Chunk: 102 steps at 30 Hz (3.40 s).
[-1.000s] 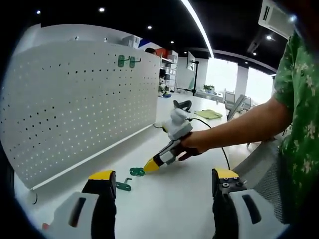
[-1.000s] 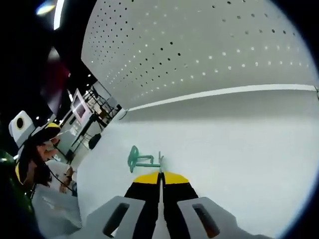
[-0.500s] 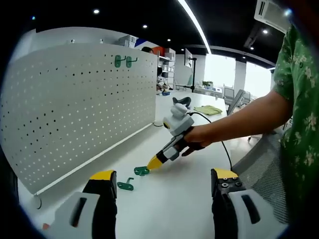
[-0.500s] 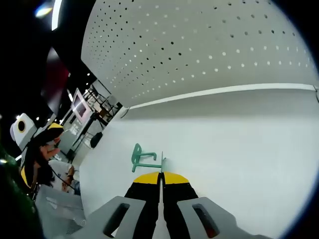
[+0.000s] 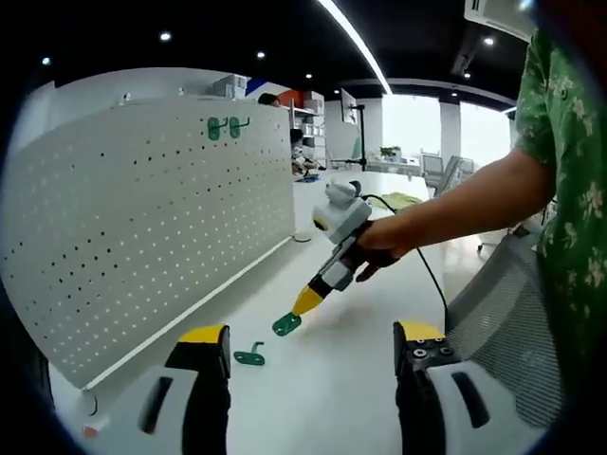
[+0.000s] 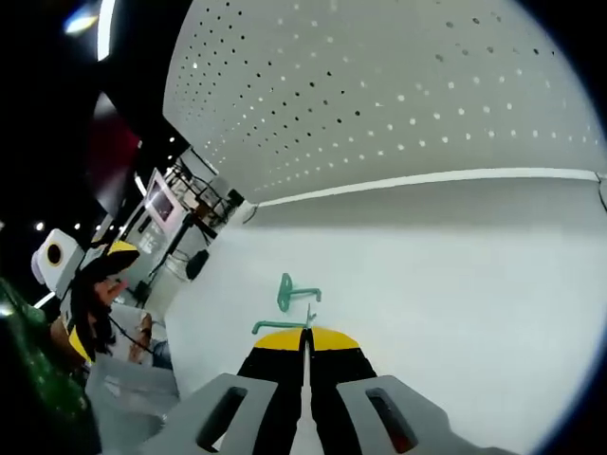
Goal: Insert the hook assembly into the mounting plate slot until the hook locks in place.
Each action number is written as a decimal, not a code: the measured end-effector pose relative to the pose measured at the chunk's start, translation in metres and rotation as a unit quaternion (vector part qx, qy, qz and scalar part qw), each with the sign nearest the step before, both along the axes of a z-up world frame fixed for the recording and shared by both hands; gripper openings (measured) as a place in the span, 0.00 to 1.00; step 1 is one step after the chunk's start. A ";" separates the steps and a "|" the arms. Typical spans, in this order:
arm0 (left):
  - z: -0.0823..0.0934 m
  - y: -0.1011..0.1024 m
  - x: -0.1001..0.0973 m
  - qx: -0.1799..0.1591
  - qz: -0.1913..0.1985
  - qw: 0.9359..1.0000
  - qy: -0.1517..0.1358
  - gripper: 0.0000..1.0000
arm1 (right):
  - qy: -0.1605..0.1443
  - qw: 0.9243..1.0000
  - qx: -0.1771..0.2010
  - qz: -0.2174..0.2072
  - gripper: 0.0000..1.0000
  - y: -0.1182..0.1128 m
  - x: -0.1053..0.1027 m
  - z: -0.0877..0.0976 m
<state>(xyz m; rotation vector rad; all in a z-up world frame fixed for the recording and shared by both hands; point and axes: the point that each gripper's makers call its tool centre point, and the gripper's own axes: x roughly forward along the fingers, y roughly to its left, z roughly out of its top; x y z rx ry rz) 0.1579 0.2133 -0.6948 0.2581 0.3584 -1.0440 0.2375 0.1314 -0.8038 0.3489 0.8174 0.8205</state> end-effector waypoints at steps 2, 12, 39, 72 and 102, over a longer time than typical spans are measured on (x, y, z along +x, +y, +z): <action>0.002 0.000 -0.001 0.003 -0.002 1.000 -0.006 0.72 | -0.001 1.000 0.000 0.004 0.00 0.001 -0.003 0.007; 0.013 0.001 -0.002 0.024 -0.021 0.998 -0.051 0.66 | -0.006 1.000 0.011 0.024 0.00 0.012 -0.020 0.043; 0.003 0.001 -0.010 0.080 -0.084 0.986 -0.121 0.37 | 0.051 0.993 0.083 0.066 0.00 0.055 -0.060 0.084; -0.003 -0.001 -0.009 0.081 -0.085 0.983 -0.140 0.04 | 0.075 0.985 0.120 0.094 0.00 0.075 -0.081 0.103; -0.006 0.005 -0.004 0.079 -0.059 0.988 -0.115 0.03 | 0.070 0.982 0.157 0.083 0.00 0.079 -0.075 0.121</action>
